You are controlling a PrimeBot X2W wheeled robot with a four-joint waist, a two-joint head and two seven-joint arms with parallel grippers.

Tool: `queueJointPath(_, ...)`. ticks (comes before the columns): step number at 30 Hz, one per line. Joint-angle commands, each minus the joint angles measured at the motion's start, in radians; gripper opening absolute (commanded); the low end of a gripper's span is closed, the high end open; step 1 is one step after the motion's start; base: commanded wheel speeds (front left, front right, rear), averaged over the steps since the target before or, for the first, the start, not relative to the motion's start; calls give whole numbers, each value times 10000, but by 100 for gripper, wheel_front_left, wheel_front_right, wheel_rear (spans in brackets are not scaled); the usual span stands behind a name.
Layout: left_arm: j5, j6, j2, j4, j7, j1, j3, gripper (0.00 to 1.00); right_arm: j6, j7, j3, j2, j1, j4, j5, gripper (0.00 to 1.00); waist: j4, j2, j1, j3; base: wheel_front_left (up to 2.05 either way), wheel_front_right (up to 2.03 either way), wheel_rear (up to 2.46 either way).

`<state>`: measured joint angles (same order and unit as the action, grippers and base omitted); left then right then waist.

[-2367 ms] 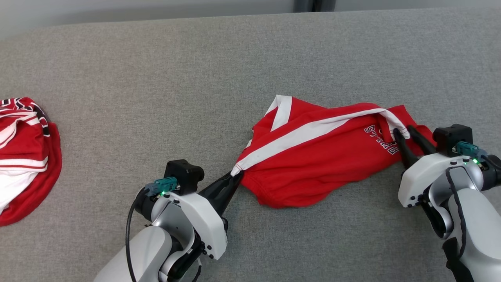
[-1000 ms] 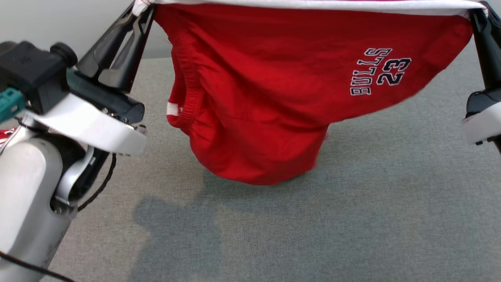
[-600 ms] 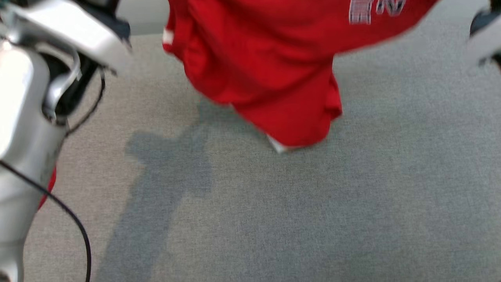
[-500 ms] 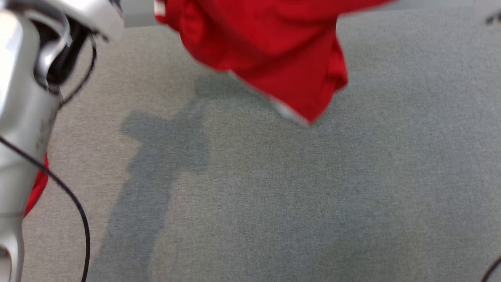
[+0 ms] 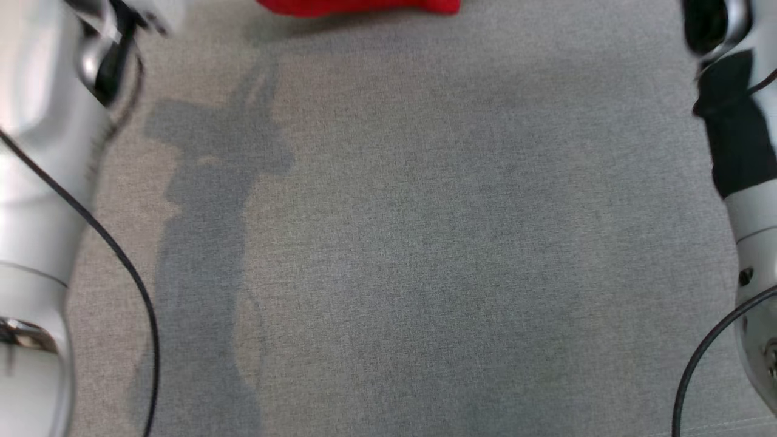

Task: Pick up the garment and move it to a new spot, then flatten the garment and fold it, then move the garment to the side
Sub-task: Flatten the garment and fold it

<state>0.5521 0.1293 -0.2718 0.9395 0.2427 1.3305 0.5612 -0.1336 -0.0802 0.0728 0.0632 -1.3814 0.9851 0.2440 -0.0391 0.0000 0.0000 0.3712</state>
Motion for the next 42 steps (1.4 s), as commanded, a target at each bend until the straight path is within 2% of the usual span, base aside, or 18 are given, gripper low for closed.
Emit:
queueJointPath(1, 161, -5, 87, 138, 64, -415, 257, 0, 50, -126, 125, 57, 221, 340, 103, 0, 22, 0, 0, 190, 0, 0, 0)
queueJointPath(7, 932, 2, 359, 538, 184, -1900, 1064, 0, 33, -510, 866, -35, 1333, 1261, 797, 0, 190, 0, 0, 416, 0, 0, 0)
queueJointPath(12, 1298, 4, 563, 175, 199, -3253, 744, 0, 33, -995, 1463, 267, 2907, 1082, 1733, 0, 466, 0, 0, 316, 0, 0, 0)
queueJointPath(18, 673, 3, 706, -969, 200, -5163, 538, 0, 32, -1273, 2368, 556, 5072, 42, 2841, 0, 576, 0, 0, -85, 0, 0, 0)
queueJointPath(25, -54, -74, 466, -2421, 199, -7492, 419, 0, 30, -1238, 3052, 1143, 7935, -1921, 3971, 0, 553, 0, 0, -890, 0, 0, 0)
queueJointPath(31, -280, -370, -87, -3933, 157, -9199, 520, 0, 30, -614, 2622, 1674, 10437, -4021, 4281, 0, 535, 0, 0, -1575, 0, 0, 0)
queueJointPath(35, -236, -773, -569, -5274, -345, -10180, 591, 0, 30, 85, 1779, 1753, 12131, -5726, 4030, 0, 590, 0, 0, -1972, 0, 0, 0)
queueJointPath(39, -12, -1452, -1080, -6891, -1017, -11307, 457, 0, 32, 1156, 675, 1406, 13795, -7612, 3461, 0, 536, 0, 0, -2291, 0, 0, 0)
queueJointPath(40, -12, -1452, -1080, -6891, -1017, -11307, 457, 0, 32, 1156, 675, 1406, 13795, -7612, 3461, 0, 536, 0, 0, -2291, 0, 0, 0)
queueJointPath(42, 66, -1877, -1306, -7764, -1305, -11875, 360, 0, 32, 1767, 85, 1099, 14588, -8594, 3097, 0, 501, 0, 0, -2418, 0, 0, 0)
